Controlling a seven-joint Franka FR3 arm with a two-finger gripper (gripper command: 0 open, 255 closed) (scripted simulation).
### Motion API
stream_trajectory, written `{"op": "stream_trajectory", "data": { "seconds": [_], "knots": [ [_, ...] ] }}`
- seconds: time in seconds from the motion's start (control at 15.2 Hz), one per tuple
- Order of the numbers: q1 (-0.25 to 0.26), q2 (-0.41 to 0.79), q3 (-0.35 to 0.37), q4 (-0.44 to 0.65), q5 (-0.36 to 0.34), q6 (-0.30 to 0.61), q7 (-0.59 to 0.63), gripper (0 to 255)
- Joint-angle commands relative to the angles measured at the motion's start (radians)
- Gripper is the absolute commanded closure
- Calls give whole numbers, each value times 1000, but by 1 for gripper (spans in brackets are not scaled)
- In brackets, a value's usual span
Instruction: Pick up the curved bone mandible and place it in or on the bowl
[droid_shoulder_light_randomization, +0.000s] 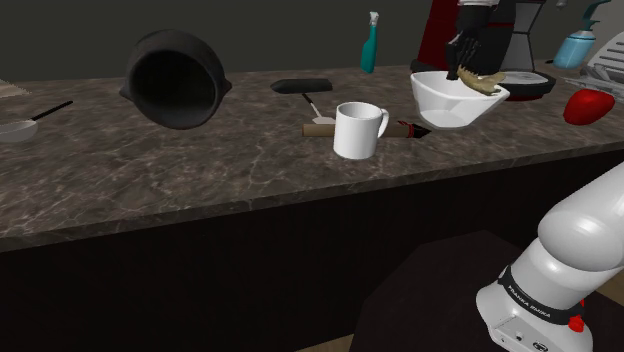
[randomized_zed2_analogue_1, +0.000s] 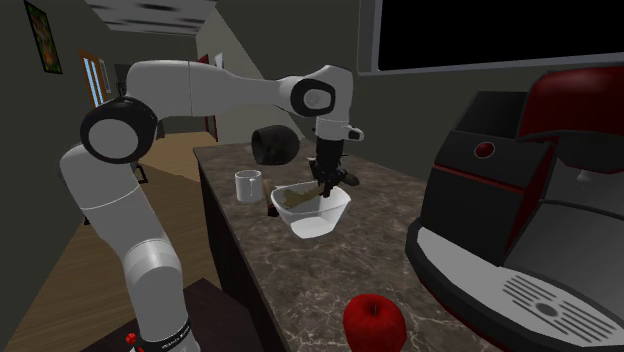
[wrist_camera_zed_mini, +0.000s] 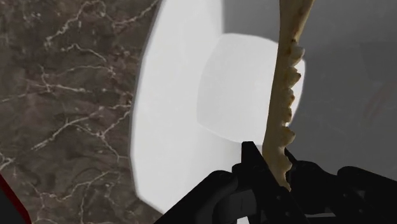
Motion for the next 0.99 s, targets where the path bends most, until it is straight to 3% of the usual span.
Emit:
{"op": "stream_trajectory", "data": {
  "seconds": [0.0, 0.13, 0.2, 0.53, 0.79, 0.92],
  "knots": [
    [-1, 2, -2, -1, -1, -27, 0, 255],
    [-2, 2, -1, -1, -1, -27, 0, 255],
    [-2, 3, -1, 2, -1, -29, 0, 0],
    [-2, 2, -1, -1, -1, -27, 0, 0],
    [-2, 51, -8, 179, 9, -159, -9, 0],
    [-2, 51, -8, 178, 9, -159, -9, 0]
  ]
}}
